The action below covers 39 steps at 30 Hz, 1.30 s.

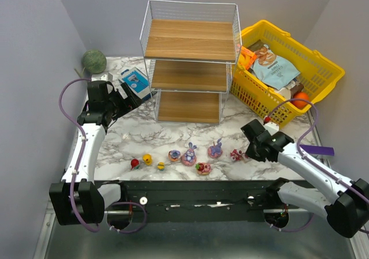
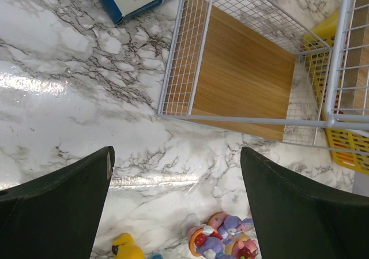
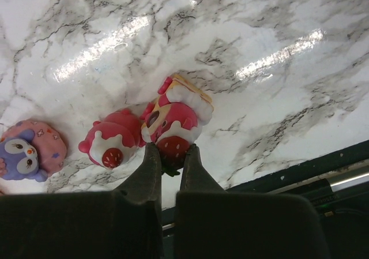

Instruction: Place and organize the plastic toys onto the shelf

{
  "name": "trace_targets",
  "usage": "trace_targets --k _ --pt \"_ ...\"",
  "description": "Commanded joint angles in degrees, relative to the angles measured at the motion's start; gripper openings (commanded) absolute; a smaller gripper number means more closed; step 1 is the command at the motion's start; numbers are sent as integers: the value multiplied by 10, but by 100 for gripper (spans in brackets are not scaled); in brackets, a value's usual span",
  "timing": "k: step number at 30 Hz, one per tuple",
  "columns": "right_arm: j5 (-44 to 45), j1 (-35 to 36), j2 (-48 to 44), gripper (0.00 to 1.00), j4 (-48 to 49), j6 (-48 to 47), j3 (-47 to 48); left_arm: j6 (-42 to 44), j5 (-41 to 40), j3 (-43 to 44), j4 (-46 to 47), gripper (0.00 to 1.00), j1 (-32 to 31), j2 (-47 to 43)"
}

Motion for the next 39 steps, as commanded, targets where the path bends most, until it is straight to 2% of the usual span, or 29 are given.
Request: trace_targets --k 1,8,11,14,15,18,20,23,26,27,33,37,39 --pt "20 1 -27 1 20 -90 42 16 32 7 6 99 2 -4" --pt "-38 1 -62 1 56 -276 119 24 96 -39 26 99 1 -40" --pt "-127 1 -70 1 84 -341 147 18 159 -84 55 99 1 -79" --pt "-253 1 -71 1 110 -397 171 22 240 -118 100 97 -8 -127" --pt "-311 1 -70 1 113 -406 178 27 254 -131 109 97 -15 -154" --pt "-415 1 -59 1 119 -428 209 30 328 -143 140 97 -46 -201" --pt "-466 2 -53 1 127 -434 222 37 380 -144 143 97 -69 -222" --pt "-559 2 -45 1 146 -431 228 36 415 -134 148 98 -108 -235" --pt "-647 3 -30 1 158 -423 238 23 401 -115 163 99 -155 -240" --pt "-671 6 -20 1 157 -422 248 21 379 -101 170 99 -191 -244" --pt "-741 24 12 1 119 -444 282 58 343 -35 143 99 -289 -202" --pt "-727 43 32 1 84 -461 296 114 284 8 78 98 -398 -160" --pt "-720 49 32 1 84 -455 288 140 231 28 53 97 -430 -138"
